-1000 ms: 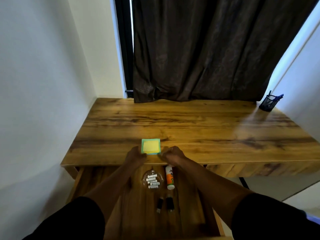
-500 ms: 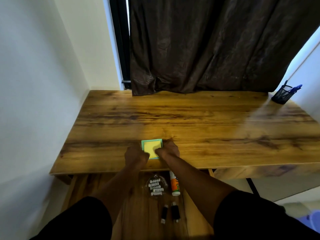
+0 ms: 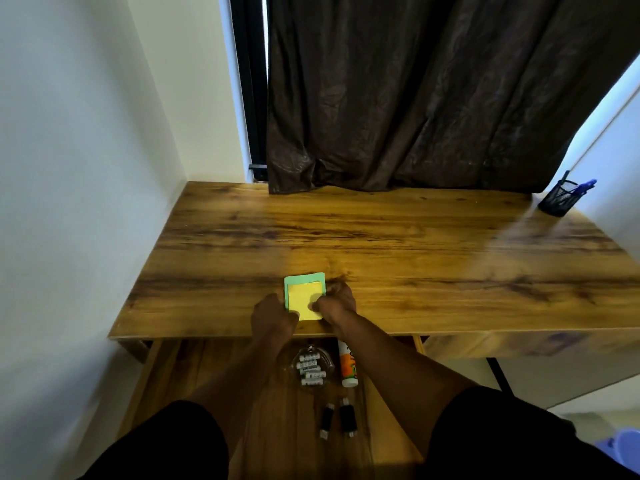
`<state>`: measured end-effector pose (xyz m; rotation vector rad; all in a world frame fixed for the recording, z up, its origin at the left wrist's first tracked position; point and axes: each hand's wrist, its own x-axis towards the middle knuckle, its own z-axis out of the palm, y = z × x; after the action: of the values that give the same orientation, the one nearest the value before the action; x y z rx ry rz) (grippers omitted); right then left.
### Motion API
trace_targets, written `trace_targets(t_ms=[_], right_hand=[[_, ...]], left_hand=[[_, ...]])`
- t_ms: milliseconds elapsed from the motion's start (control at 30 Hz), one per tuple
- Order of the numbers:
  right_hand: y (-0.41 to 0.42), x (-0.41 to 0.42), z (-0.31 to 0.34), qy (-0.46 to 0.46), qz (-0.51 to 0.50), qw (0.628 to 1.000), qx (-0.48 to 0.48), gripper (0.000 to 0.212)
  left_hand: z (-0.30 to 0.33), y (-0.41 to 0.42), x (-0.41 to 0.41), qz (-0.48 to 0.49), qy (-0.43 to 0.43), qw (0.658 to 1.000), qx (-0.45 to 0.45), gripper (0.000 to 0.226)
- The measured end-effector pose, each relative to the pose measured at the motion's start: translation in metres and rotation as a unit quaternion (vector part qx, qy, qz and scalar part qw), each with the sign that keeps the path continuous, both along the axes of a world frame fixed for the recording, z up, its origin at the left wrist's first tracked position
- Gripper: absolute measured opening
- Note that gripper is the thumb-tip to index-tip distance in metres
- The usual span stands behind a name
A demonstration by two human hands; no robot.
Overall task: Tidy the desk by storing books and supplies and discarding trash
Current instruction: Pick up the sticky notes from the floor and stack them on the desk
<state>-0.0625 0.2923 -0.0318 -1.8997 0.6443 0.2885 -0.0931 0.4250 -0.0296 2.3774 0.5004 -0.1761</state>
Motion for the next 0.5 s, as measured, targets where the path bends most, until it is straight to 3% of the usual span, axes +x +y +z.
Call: trace_targets(t_ms=[100, 233, 367, 500], right_hand=[[-0.007, -0.017, 0.006, -0.005, -0.026, 0.993, 0.115, 0.044], [-0.016, -0.048, 0.012, 0.018, -0.004, 0.974, 0.226, 0.042], [-0.018, -0.09, 0.007, 0.067, 0.031, 0.956, 0.283, 0.061], [-0.014, -0.135, -0.013, 0.106, 0.056, 0.953, 0.278, 0.059]], left_hand=[[0.003, 0.0, -0.016, 0.01, -0.019, 0.999, -0.034, 0.041], [0.001, 0.009, -0.054, 0.023, -0.093, 0.983, -0.158, 0.036], [-0.02, 0.027, -0.089, 0.069, -0.059, 0.95, -0.299, 0.004], [-0.023, 0.034, -0.133, 0.07, -0.006, 0.95, -0.304, 0.021]])
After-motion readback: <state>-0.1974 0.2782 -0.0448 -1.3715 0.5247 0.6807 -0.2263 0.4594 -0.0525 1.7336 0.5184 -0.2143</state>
